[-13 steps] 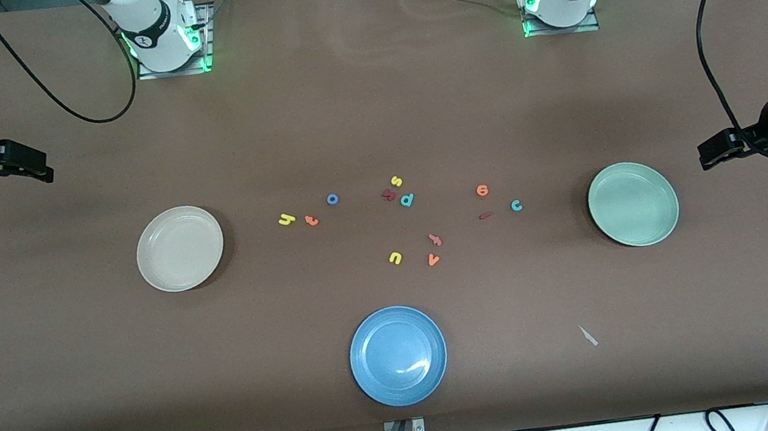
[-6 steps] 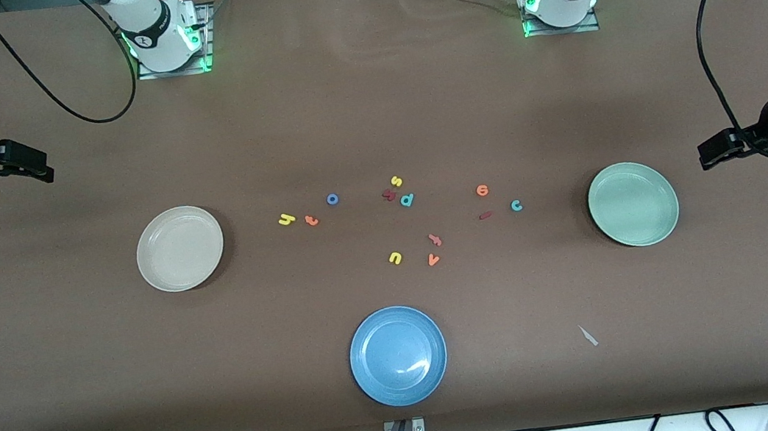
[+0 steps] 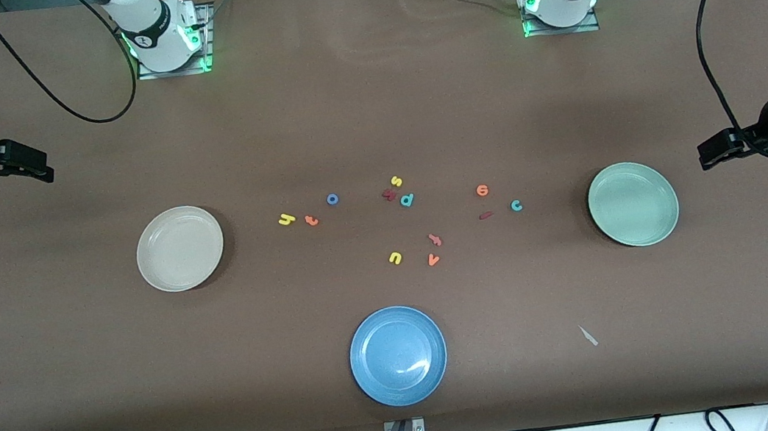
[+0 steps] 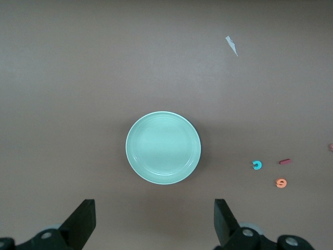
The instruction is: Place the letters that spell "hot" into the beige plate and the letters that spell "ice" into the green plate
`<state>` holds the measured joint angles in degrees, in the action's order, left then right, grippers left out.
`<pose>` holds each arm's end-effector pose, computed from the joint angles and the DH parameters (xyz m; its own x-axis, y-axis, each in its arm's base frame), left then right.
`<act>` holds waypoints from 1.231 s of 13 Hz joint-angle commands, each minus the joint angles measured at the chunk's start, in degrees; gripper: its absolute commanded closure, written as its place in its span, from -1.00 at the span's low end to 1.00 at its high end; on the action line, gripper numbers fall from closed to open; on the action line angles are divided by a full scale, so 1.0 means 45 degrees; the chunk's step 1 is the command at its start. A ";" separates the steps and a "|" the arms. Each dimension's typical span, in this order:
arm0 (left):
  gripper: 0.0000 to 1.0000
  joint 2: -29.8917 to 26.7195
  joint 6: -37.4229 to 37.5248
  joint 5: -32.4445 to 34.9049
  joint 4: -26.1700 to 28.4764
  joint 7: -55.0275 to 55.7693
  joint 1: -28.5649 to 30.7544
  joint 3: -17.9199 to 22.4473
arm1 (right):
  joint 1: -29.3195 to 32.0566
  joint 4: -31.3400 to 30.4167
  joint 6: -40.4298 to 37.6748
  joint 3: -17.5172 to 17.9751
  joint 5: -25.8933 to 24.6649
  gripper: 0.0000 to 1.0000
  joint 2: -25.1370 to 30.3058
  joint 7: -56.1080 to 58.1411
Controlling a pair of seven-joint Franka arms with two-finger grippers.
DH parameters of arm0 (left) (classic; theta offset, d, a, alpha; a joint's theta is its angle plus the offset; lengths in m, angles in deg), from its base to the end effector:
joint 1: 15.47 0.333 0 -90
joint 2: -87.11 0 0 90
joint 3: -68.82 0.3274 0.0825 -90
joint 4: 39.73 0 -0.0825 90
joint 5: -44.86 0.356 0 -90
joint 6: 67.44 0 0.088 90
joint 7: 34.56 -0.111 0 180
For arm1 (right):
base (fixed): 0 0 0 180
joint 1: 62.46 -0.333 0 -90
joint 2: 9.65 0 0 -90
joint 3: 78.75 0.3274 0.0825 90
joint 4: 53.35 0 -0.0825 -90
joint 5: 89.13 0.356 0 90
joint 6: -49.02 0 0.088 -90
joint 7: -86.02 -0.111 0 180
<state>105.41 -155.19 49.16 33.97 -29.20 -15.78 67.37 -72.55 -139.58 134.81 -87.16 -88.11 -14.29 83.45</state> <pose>0.6194 -0.0078 0.5711 0.9955 0.0663 -0.0673 0.0613 -0.9954 -0.0736 0.5431 0.0216 0.6118 0.9960 -0.0149 -0.0879 -0.0151 -0.9999 -0.0020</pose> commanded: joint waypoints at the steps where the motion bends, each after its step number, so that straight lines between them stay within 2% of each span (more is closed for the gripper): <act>1: -1.00 -0.0024 0.0047 0.0137 0.0010 -0.0137 -0.0049 -0.0027 | 0.0073 0.0217 -0.0276 0.0092 -0.0012 -1.00 0.0036 -0.0036; 6: -1.00 -0.0005 -0.0499 0.0098 0.0068 -0.0157 -0.0068 -0.0067 | 0.0092 0.0217 -0.0276 0.0072 -0.0012 -1.00 0.0036 -0.0036; 10: -1.00 -0.0005 -0.0500 0.0079 0.0068 -0.1108 -0.0049 -0.0067 | 0.0092 0.0217 -0.0295 0.0072 -0.0012 -1.00 0.0036 -0.0036; 16: -1.00 -0.0005 -0.0480 0.0059 0.0107 -0.1192 -0.0029 -0.0067 | 0.0092 0.0217 -0.0315 0.0072 -0.0012 -1.00 0.0056 -0.0036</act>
<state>105.68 -156.93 49.16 33.97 -33.08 -15.97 67.13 -72.55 -139.58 134.80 -87.16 -88.12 -14.29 83.45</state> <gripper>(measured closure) 0.000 0.000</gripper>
